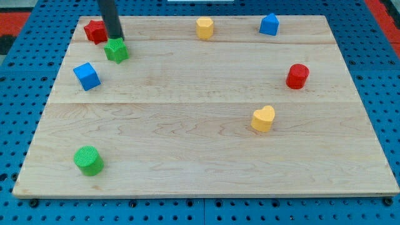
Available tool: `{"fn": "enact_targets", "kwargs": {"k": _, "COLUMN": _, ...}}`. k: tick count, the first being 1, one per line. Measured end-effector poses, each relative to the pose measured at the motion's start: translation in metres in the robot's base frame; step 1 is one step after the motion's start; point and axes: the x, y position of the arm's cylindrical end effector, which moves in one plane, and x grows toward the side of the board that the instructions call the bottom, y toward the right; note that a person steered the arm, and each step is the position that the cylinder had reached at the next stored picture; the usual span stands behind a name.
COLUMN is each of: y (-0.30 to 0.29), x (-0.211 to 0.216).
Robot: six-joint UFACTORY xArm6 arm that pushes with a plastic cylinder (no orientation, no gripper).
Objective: Push the green star diagonal to the yellow heart
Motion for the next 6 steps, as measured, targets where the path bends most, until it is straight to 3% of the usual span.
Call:
{"fn": "enact_targets", "kwargs": {"k": 1, "y": 0.063, "x": 0.030}}
{"fn": "enact_targets", "kwargs": {"k": 2, "y": 0.043, "x": -0.035}}
{"fn": "enact_targets", "kwargs": {"k": 3, "y": -0.013, "x": -0.003}}
{"fn": "enact_targets", "kwargs": {"k": 4, "y": -0.018, "x": 0.039}}
{"fn": "enact_targets", "kwargs": {"k": 5, "y": 0.035, "x": 0.079}}
{"fn": "enact_targets", "kwargs": {"k": 6, "y": 0.072, "x": 0.073}}
